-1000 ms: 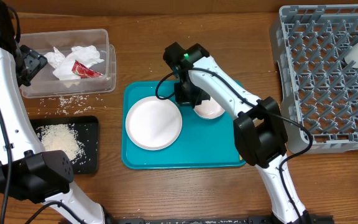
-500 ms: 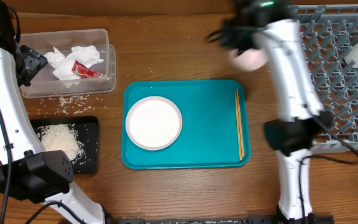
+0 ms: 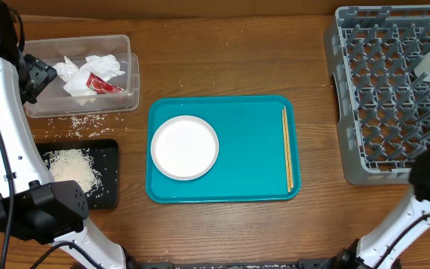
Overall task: Sort waste into correct bins and load items into the dishwasher
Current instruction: 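Grasp the pink bowl and carry it toward the dish rack, then lower the pink bowl into the dish rack and open the right gripper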
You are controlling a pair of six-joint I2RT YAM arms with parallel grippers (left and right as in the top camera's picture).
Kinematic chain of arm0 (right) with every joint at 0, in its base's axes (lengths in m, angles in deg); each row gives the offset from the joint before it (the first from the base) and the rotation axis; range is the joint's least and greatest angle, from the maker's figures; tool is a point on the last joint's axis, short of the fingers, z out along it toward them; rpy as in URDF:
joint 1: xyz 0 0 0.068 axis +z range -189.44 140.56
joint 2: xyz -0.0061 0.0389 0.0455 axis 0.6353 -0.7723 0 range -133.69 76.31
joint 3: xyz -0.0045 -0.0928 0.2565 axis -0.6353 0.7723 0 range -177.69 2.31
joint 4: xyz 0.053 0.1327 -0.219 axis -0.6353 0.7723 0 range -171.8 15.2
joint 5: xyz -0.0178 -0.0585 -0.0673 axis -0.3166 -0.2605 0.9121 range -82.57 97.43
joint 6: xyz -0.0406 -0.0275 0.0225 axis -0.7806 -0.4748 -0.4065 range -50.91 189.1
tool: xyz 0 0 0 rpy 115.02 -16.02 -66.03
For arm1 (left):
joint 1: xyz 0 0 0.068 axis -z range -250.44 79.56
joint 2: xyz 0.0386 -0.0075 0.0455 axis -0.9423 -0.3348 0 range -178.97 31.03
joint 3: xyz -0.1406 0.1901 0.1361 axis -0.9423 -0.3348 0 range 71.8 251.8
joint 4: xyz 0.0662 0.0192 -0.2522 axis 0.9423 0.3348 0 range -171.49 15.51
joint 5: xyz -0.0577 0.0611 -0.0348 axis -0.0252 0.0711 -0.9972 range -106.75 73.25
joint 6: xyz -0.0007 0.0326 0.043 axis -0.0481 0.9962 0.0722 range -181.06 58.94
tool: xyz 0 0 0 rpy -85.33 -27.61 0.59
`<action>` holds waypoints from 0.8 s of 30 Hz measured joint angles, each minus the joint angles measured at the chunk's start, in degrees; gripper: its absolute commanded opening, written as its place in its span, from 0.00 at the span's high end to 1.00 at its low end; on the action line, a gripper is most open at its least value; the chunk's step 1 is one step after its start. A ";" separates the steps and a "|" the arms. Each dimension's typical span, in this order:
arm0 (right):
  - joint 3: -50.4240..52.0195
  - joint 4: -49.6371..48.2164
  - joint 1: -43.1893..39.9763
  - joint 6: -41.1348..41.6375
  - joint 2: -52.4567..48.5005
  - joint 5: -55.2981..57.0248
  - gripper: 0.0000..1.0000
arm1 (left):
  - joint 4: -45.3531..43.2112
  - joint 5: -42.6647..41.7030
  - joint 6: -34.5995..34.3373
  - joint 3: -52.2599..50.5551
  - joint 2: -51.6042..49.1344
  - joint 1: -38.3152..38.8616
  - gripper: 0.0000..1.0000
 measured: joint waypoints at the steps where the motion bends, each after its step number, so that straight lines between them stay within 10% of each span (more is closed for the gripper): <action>1: 1.68 -1.31 -1.29 -1.20 0.00 -2.03 0.96 | 0.00 0.00 0.00 0.00 0.00 0.02 0.00; 15: 35.54 -38.25 -12.76 -12.87 -0.04 -51.39 0.96 | 0.00 0.00 0.00 0.00 -0.02 0.02 0.00; 24: 45.75 -40.52 -12.85 -11.52 -0.04 -53.46 0.96 | 0.00 0.00 0.00 0.00 -0.02 0.02 0.00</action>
